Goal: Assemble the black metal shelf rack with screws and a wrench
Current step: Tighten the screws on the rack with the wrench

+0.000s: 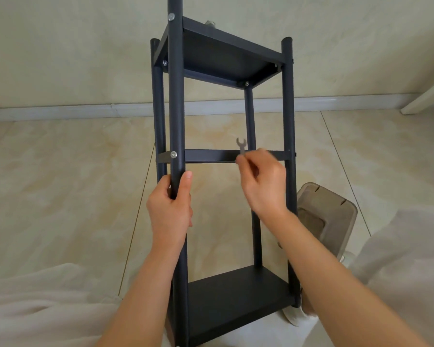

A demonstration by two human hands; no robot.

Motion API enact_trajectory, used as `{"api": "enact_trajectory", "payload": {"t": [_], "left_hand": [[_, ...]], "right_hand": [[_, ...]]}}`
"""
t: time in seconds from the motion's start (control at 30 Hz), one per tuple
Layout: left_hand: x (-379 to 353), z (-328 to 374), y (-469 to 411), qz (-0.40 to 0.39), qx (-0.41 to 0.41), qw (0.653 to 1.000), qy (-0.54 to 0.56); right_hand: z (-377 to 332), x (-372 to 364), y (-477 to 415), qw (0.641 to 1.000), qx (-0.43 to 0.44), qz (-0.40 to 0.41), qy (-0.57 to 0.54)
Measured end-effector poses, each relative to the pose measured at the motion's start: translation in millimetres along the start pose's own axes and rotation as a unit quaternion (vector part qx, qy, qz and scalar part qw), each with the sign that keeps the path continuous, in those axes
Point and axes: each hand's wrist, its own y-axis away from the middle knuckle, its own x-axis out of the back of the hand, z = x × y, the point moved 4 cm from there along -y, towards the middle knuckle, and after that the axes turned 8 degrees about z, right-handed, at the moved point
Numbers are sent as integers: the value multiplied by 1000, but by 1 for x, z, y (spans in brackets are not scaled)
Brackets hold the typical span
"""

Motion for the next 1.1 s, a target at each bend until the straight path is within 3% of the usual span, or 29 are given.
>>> {"api": "enact_trajectory", "payload": {"t": [0.2, 0.33, 0.47, 0.63, 0.97, 1.1], "left_hand": [[2, -4, -2, 2, 7, 1000, -1], [3, -4, -2, 3, 4, 1000, 1], [4, -6, -2, 3, 10, 1000, 2], [4, -8, -4, 3, 2, 1000, -4], [28, 0, -31, 66, -69, 993, -65], [37, -8, -38, 83, -48, 994, -55]], "right_hand": [[24, 16, -94, 966, -124, -78, 215], [51, 32, -115, 912, -182, -165, 329], [70, 39, -107, 910, -328, -172, 187], [72, 42, -99, 898, -416, -141, 37], [32, 49, -122, 910, -365, -188, 51], [1, 61, -128, 927, -318, -197, 4]]}}
